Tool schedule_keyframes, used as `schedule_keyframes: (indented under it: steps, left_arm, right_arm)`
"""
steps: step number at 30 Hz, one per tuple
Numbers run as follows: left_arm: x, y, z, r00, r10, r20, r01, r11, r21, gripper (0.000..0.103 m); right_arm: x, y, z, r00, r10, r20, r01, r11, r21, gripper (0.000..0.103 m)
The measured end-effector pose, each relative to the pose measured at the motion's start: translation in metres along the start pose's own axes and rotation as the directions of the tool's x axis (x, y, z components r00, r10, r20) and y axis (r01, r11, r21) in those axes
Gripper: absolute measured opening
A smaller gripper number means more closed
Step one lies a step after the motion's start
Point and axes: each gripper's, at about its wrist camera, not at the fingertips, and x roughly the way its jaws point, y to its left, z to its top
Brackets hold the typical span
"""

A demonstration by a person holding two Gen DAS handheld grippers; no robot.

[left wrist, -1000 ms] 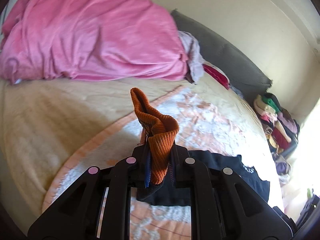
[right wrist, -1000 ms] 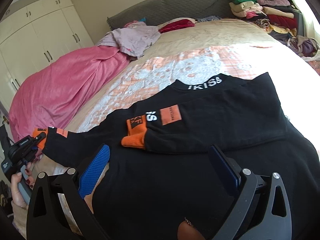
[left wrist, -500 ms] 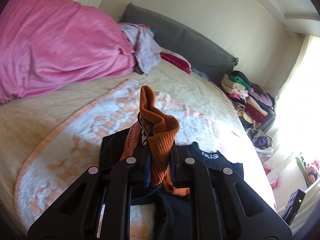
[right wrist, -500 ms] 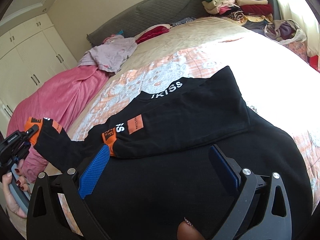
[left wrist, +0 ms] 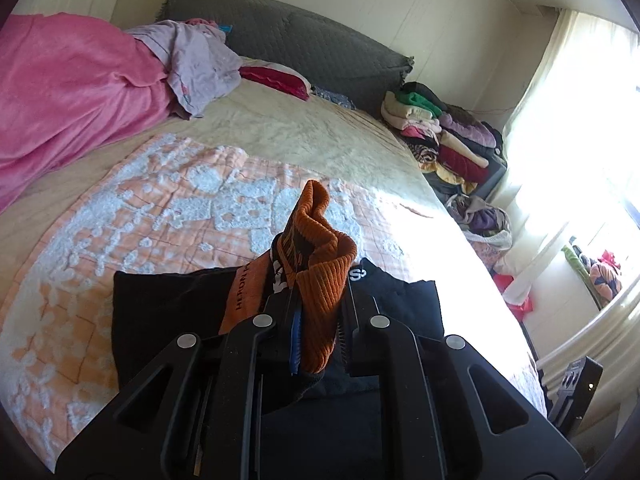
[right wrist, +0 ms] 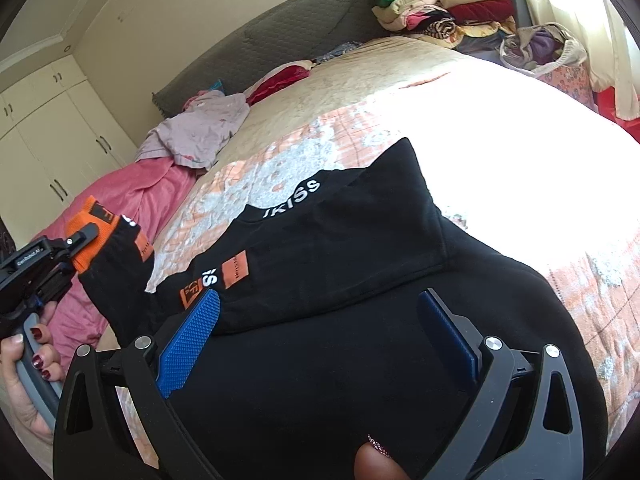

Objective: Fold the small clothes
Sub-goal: 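Fold the held sleeve across the body over the first sleeve, open the left tool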

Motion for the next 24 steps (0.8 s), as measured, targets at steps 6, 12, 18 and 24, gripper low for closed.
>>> schedule_keyframes:
  steps: [6, 12, 18, 24]
  left_arm:
    - [0.033, -0.027, -0.012, 0.997, -0.034, -0.073, 0.037, 0.998, 0.044, 0.008]
    - [0.066, -0.047, -0.032, 0.987, -0.075, -0.142, 0.084, 0.995, 0.053, 0.008]
    - [0.094, -0.054, -0.053, 0.977, -0.084, -0.194, 0.092, 0.995, 0.029, 0.008]
    - [0.115, -0.056, -0.077, 0.955, -0.17, -0.242, 0.162, 0.985, -0.055, 0.037]
  right_arm:
    - [-0.003, -0.022, 0.003, 1.0, -0.028, 0.009, 0.028, 0.999, 0.043, 0.098]
    - [-0.005, -0.04, 0.008, 0.998, -0.06, 0.022, 0.058, 0.995, 0.078, 0.098]
    - [-0.007, -0.054, 0.013, 0.996, -0.081, 0.031, 0.077, 0.991, 0.107, 0.098]
    - [-0.003, -0.06, 0.013, 0.995, -0.097, 0.02, 0.094, 0.988, 0.122, 0.098]
